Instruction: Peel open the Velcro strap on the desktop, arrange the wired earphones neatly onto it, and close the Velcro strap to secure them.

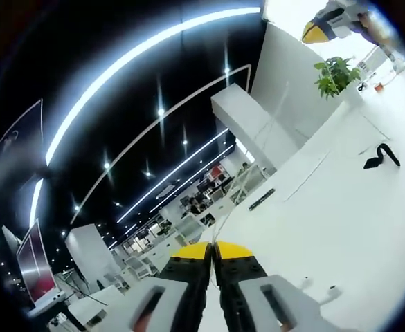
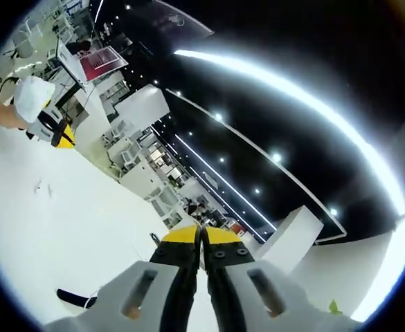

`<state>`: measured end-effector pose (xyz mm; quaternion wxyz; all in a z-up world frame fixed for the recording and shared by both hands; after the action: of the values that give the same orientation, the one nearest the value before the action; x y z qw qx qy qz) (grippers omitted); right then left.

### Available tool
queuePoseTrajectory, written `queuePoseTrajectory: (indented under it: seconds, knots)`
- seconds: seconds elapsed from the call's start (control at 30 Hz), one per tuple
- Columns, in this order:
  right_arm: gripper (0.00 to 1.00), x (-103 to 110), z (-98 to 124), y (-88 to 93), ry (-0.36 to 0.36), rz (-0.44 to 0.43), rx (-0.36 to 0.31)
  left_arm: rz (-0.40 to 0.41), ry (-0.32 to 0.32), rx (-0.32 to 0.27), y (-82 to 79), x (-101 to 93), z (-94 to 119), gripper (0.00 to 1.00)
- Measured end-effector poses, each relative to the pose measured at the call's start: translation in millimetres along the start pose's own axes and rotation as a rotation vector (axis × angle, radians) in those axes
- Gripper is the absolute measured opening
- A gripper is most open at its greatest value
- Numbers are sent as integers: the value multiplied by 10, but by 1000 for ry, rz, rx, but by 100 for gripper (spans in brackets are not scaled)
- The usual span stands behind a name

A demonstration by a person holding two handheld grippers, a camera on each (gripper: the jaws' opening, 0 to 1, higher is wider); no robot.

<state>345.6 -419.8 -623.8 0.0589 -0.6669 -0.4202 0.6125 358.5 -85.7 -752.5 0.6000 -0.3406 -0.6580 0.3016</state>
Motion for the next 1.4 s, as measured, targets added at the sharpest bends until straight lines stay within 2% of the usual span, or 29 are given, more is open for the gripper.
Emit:
queuePoseTrajectory:
  seconds: [0.13,0.27,0.3,0.33,0.47,0.57,0.67,0.8,1.03,1.1,1.23,1.4]
  knots:
    - [4,23,25,-96,-29,-8,-33,3,5,16,31,-3,-2,7]
    - [4,-13,17,-304,-70,-28,-83,9,24,32,14,18,31,7]
    - [4,-33,9,-385,-82,-36,-101,14,32,37,45,0,-34,7]
    - [4,-39,5,-403,-85,-39,-104,13,41,44,121,-38,-200,7]
    - [4,-85,-49,-596,-123,-78,-150,22,71,66,147,-85,-260,8]
    - [4,-93,-75,-707,-129,-73,-173,58,112,83,214,-150,-356,7]
    - [4,-103,-94,-789,-132,-65,-191,61,114,94,248,-161,-380,7]
    - [4,-132,-117,-800,-141,-75,-196,89,116,95,281,-129,-392,7]
    - [4,-138,-83,-723,-118,-99,-187,91,109,111,378,-86,-412,6]
    - [4,-123,-81,-715,-115,-97,-179,108,146,94,369,-108,-398,6]
    - [4,-111,-99,-660,-123,-113,-157,85,147,75,342,-126,-374,6]
    - [4,-132,-82,-578,-116,-136,-123,73,154,89,381,-148,-397,6]
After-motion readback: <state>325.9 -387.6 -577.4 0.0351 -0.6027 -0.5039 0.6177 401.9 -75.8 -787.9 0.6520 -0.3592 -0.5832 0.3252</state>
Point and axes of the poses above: the point that each gripper's makers call its tool centre point, and the gripper's own axes: z roughly backward along the fingers, x roughly to its left, y roughly out of its underside, the point moved 9 cm from there along z, roughly backward along the fingers, and after that the axes turned 1 degree about -z, right-handed, at the moved point
